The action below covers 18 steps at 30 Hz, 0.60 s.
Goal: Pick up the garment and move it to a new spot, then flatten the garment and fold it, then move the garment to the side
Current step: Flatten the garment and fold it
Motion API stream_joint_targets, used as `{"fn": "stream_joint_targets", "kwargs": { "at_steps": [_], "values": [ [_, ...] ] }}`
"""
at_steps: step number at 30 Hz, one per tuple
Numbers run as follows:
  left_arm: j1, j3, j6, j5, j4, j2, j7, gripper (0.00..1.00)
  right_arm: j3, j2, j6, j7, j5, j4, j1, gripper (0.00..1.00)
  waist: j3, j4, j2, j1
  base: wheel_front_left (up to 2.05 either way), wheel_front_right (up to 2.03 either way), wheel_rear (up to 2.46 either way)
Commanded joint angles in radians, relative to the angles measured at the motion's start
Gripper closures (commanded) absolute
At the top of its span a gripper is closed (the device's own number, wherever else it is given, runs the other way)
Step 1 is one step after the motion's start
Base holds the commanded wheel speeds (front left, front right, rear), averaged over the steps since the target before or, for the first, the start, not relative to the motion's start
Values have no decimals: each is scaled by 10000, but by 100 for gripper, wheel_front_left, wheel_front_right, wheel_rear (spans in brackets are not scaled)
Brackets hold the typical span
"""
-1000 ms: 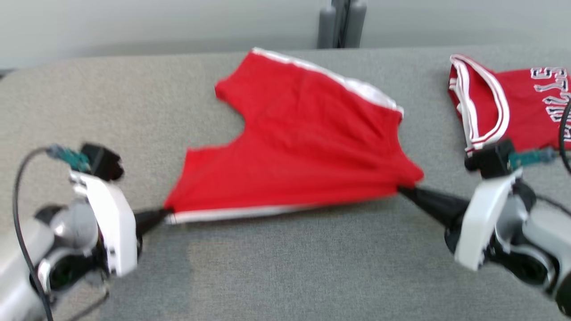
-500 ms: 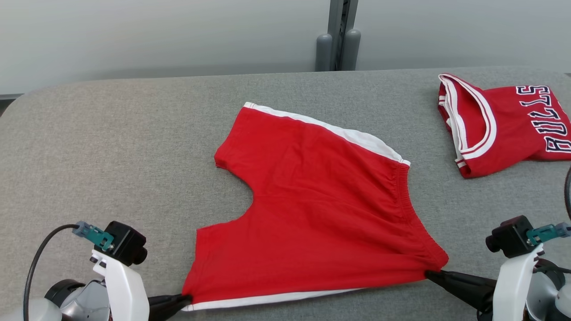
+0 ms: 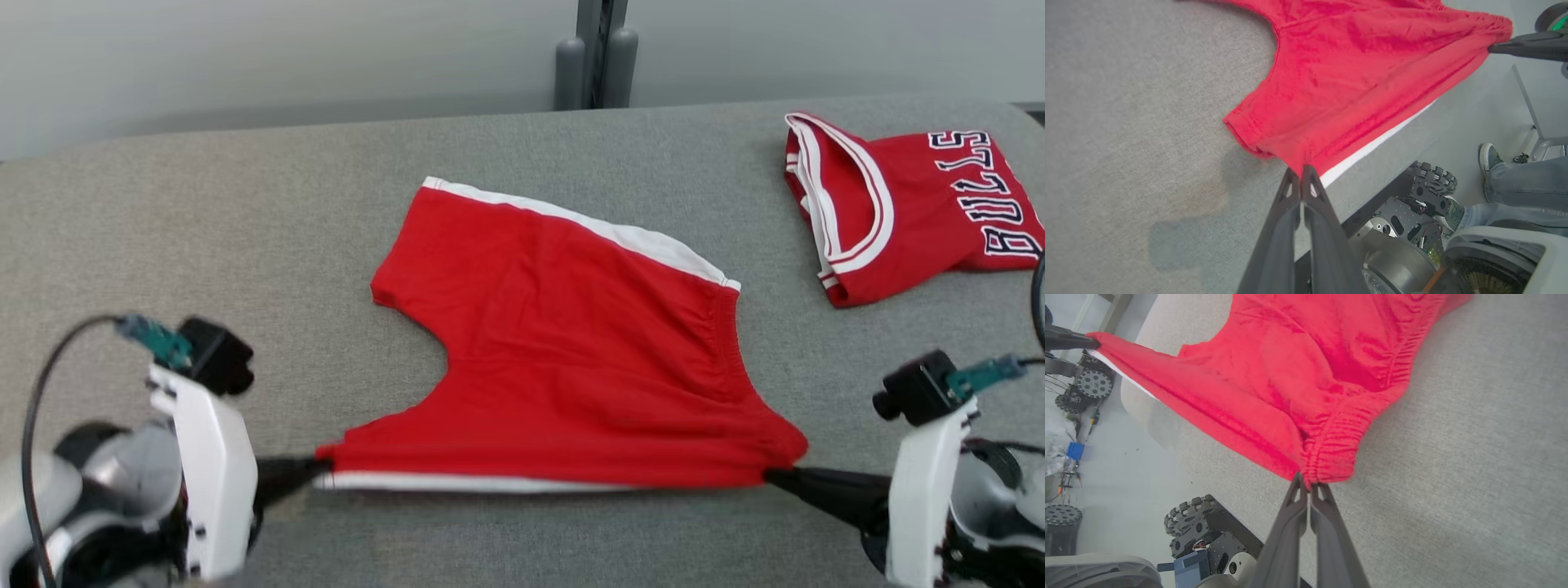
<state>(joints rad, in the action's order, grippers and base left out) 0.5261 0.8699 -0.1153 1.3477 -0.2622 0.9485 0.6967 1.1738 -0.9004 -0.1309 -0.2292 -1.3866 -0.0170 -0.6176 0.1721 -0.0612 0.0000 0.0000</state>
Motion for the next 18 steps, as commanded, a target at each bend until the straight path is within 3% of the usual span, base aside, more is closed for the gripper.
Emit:
{"fn": "stream_joint_targets", "kwargs": {
  "at_steps": [1,9,18],
  "values": [
    [306,-115,72,-16,144,-81,57,100,-112,118,-2,-92,-166,-43,-189,100,245,-76,0,0,0,0,0],
    [2736,-439,575,-142,2199,-1019,1221,100,-736,794,-3,-1096,-307,357,-1513,100,1543,-499,0,0,0,0,0],
    [5199,-693,837,-495,3754,-1839,2062,100,-1478,1374,-5,-1108,-45,645,-2612,100,2797,-910,0,0,0,0,0]
  ]
}}
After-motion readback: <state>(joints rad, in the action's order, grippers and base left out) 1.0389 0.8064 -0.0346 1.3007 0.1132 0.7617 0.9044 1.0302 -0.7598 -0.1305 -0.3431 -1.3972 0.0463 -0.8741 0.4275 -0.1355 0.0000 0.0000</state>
